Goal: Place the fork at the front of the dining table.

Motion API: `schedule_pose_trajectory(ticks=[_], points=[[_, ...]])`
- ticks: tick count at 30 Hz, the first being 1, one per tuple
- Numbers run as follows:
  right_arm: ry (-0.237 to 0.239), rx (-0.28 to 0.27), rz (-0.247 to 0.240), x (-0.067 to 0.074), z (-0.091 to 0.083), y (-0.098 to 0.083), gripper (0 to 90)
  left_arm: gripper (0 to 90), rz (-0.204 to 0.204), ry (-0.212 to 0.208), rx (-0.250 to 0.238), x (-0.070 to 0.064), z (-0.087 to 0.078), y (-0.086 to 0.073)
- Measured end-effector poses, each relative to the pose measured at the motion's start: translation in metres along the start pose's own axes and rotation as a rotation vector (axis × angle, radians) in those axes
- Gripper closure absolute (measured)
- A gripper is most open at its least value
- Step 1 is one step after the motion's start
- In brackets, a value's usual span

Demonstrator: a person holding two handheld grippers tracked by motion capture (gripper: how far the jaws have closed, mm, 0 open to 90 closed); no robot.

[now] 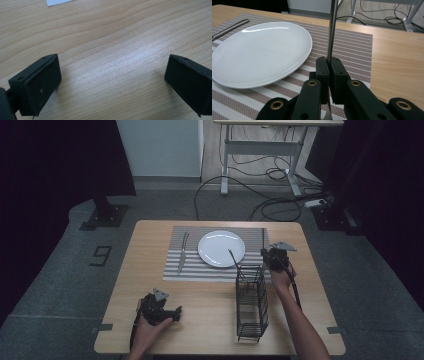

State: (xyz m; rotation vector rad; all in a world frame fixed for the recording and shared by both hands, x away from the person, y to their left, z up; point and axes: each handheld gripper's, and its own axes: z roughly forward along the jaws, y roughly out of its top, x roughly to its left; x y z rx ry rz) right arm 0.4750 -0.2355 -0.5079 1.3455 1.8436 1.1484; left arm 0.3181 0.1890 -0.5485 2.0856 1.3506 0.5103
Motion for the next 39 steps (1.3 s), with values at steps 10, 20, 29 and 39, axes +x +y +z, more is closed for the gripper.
schedule_pose_trajectory(ticks=[10, 20, 29, 39], points=[[-0.015, 0.018, 0.032, 0.000, 0.012, 0.001, 86.4, 0.6, 0.000, 0.000, 0.000, 0.000, 0.000, 0.000], [-0.024, 0.032, 0.082, -0.005, 0.020, -0.002, 86.3, 0.6, 0.000, 0.000, 0.000, 0.000, 0.000, 0.000], [-0.027, 0.052, 0.110, -0.003, 0.031, -0.004, 86.7, 0.6, 0.000, 0.000, 0.000, 0.000, 0.000, 0.000], [-0.024, 0.069, 0.117, -0.004, 0.038, -0.005, 86.8, 0.7, 0.000, 0.000, 0.000, 0.000, 0.000, 0.000]])
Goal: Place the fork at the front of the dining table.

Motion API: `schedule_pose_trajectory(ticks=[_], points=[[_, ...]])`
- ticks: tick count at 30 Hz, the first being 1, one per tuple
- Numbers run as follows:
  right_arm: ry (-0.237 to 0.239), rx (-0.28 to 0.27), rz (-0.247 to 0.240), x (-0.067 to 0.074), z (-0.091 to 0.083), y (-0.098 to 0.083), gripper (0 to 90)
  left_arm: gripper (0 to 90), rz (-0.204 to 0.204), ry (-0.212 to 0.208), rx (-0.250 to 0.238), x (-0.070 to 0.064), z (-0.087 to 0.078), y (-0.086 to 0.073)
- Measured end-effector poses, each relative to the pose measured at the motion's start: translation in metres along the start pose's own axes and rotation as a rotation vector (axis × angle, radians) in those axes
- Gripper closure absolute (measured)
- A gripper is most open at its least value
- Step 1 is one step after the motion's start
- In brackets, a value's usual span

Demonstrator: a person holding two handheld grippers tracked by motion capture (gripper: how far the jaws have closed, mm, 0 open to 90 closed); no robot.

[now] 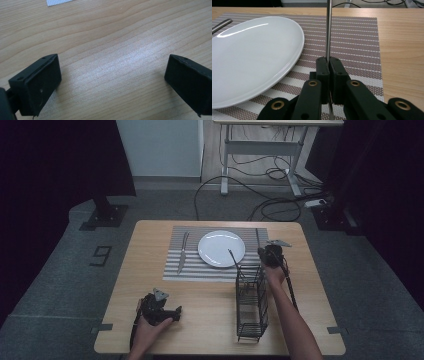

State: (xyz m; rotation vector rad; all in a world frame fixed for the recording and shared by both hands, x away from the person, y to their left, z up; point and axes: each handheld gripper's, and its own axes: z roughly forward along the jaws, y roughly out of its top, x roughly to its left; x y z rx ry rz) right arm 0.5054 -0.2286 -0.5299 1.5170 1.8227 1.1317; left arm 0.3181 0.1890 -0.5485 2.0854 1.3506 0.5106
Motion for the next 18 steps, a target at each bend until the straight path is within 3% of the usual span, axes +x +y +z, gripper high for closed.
schedule_pose_trajectory(ticks=[5, 10, 18], points=[[-0.003, 0.011, -0.020, 0.002, 0.005, 0.000, 86.7, 0.6, 0.000, 0.000, 0.000, 0.000, 0.000, 0.000], [0.001, 0.033, 0.020, -0.002, 0.011, -0.005, 86.5, 0.7, 0.000, 0.000, 0.000, 0.000, 0.000, 0.000], [-0.031, 0.082, 0.017, -0.003, 0.020, -0.012, 86.7, 0.6, 0.000, 0.000, 0.000, 0.000, 0.000, 0.000]])
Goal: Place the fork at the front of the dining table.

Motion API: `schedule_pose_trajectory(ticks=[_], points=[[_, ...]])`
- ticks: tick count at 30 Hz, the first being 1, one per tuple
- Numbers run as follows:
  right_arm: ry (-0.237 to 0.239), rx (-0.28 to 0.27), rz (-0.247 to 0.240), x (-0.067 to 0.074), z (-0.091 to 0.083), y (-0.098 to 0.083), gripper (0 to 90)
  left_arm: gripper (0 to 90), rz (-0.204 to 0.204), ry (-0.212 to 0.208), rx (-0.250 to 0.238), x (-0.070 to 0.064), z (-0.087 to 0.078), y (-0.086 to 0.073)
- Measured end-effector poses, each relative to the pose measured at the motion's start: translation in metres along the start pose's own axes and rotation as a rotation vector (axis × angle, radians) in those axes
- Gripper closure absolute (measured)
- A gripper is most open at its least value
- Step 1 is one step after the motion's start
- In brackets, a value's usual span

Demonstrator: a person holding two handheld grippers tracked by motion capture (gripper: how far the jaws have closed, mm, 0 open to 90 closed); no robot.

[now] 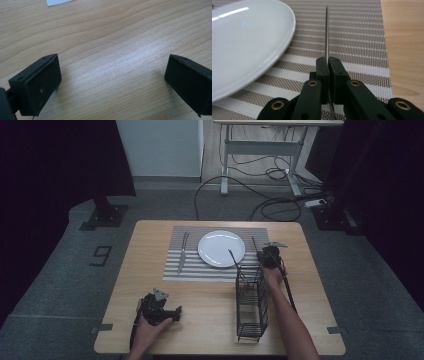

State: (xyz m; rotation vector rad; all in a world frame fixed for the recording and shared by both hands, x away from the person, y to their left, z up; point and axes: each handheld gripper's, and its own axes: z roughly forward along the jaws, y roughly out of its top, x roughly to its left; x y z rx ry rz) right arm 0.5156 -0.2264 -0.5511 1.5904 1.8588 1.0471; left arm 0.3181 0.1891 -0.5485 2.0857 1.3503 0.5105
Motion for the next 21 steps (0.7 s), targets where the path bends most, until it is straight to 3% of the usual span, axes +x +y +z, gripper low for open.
schedule_pose_trajectory(ticks=[2, 11, 18, 21], points=[[0.003, 0.012, 0.018, -0.0020, 0.0009, -0.0008, 86.7, 0.7, 0.000, 0.000, 0.000, 0.0000, 0.0000, 0.0000], [-0.001, 0.016, 0.007, -0.0015, 0.0015, -0.0004, 86.7, 0.7, 0.000, 0.000, 0.000, 0.0000, -0.0003, -0.0002], [0.006, 0.030, -0.069, 0.0040, 0.0051, 0.0017, 86.3, 0.7, 0.000, 0.000, 0.000, 0.0000, -0.0003, -0.0002], [0.024, 0.036, -0.064, 0.0065, 0.0072, 0.0032, 86.1, 0.7, 0.000, 0.000, 0.001, 0.0000, -0.0003, -0.0002]])
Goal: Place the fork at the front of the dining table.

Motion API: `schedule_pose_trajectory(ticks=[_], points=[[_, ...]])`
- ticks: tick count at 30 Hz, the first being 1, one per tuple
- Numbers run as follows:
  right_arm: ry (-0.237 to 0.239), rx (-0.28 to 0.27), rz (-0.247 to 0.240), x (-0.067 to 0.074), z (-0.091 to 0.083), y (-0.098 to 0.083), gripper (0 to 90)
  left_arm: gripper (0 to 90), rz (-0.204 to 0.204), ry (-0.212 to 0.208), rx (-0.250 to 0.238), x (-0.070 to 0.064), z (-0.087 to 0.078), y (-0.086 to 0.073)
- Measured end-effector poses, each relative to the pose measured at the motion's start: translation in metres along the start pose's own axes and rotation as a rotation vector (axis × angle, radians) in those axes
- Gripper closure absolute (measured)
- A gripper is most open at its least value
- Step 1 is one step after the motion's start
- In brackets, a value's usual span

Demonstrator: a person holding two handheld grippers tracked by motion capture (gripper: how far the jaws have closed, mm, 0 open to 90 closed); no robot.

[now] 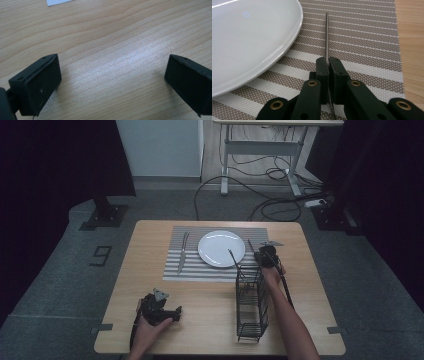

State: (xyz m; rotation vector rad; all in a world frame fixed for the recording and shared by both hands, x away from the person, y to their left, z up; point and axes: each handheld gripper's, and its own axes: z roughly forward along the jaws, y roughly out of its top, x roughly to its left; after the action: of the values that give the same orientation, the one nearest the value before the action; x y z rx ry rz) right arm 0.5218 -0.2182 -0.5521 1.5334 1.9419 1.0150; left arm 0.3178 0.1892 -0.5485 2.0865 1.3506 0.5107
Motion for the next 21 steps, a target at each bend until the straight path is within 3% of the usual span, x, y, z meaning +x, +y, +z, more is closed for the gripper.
schedule_pose_trajectory(ticks=[5, 10, 16, 21], points=[[0.007, 0.000, 0.016, 0.001, 0.001, 0.000, 85.8, 0.7, 0.000, 0.000, 0.000, 0.000, 0.000, 0.000], [0.016, -0.021, 0.078, -0.004, -0.002, 0.000, 77.2, 0.7, 0.000, 0.000, 0.000, 0.000, 0.000, 0.000], [-0.014, -0.036, 0.075, -0.011, -0.009, 0.001, 75.8, 0.7, 0.000, 0.000, 0.000, 0.000, 0.000, 0.000], [-0.003, -0.040, 0.084, -0.017, -0.017, 0.002, 75.8, 0.7, 0.000, 0.000, 0.000, 0.000, 0.000, 0.000]])
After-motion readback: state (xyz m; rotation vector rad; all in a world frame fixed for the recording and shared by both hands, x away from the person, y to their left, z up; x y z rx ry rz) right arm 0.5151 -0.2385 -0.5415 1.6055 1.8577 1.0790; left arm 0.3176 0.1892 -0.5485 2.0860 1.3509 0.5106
